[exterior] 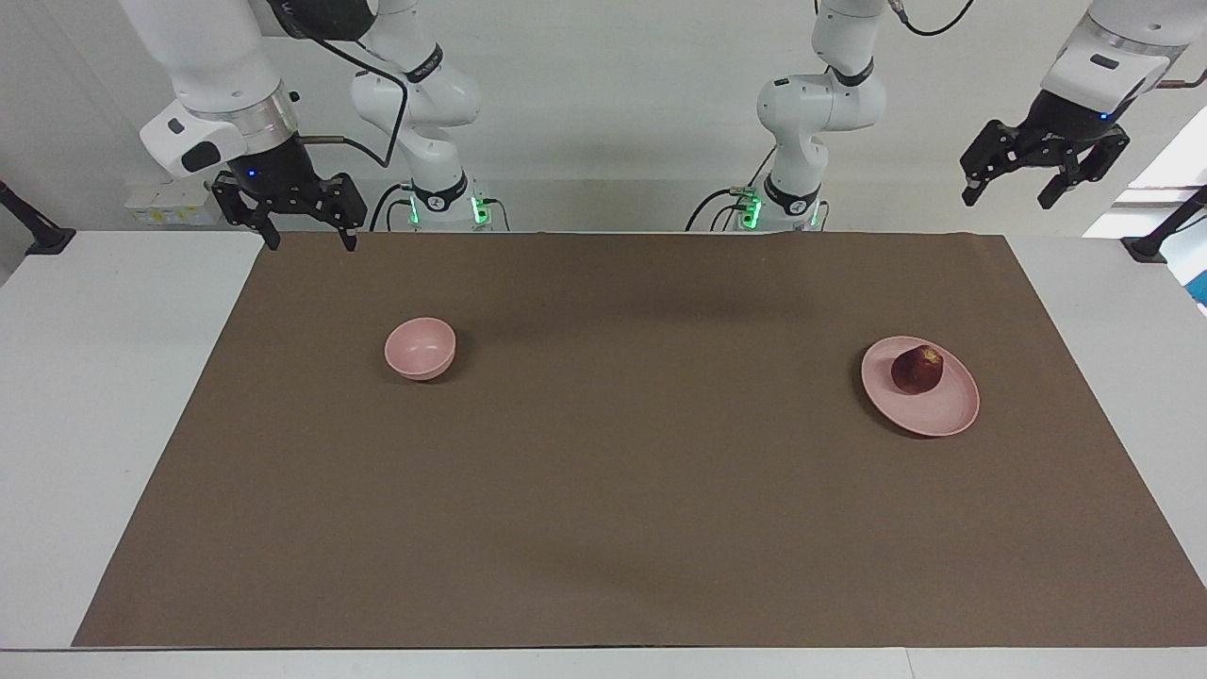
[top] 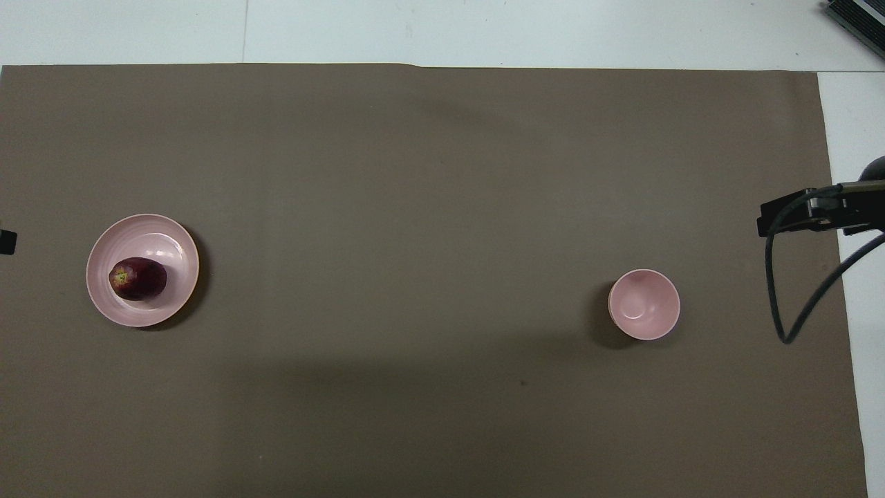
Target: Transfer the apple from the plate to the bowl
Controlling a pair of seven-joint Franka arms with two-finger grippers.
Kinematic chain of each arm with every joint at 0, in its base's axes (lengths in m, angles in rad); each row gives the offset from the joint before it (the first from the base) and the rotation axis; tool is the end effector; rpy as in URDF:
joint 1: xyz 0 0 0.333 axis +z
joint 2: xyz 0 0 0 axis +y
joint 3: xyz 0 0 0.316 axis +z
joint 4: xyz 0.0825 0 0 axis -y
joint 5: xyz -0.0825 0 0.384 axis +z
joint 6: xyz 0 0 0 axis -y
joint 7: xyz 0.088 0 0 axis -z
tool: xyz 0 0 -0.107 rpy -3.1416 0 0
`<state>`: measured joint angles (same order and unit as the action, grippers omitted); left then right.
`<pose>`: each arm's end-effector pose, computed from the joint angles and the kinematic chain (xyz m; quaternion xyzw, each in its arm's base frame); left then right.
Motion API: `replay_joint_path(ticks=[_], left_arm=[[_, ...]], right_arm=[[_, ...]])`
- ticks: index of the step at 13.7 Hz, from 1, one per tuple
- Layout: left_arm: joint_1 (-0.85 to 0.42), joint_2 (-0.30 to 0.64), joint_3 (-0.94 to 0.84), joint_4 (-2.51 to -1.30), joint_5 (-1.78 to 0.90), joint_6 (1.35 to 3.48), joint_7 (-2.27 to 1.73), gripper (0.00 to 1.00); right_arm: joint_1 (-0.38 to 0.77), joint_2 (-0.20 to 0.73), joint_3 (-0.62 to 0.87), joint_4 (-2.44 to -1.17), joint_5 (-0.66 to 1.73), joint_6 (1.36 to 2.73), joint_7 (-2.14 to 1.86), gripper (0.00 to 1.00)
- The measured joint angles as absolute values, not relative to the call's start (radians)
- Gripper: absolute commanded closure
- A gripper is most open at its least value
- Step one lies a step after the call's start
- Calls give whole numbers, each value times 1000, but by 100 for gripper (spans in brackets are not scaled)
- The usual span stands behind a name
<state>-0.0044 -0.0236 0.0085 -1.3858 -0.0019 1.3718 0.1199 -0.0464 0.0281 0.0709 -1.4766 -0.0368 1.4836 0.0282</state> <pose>0.5226 0.0020 0.7049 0.9983 -0.0581 0.0049 0.0007 0.5547 0.0088 0.6455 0.9998 -0.0033 -0.0101 0.0176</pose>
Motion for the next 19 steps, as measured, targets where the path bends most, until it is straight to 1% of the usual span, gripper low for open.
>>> replay_joint_path(ticks=[9,13,16,19], left_arm=[[-5,-41,0,-1381,0,1360,117,0],[-5,-44,-1,-1393,0,1386,117,0],[-2,-50,6,-1447,1,1446,117,0],[22,-50,7,-1551,1,1559,127,0]], right_arm=[[-46,28,71,-1477,-37,1484,28,0],[-46,28,71,-1477,-37,1484,28,0],[-46,28,71,-1477,-37,1484,28,0],[-46,28,71,-1477,-37,1484,28,0]])
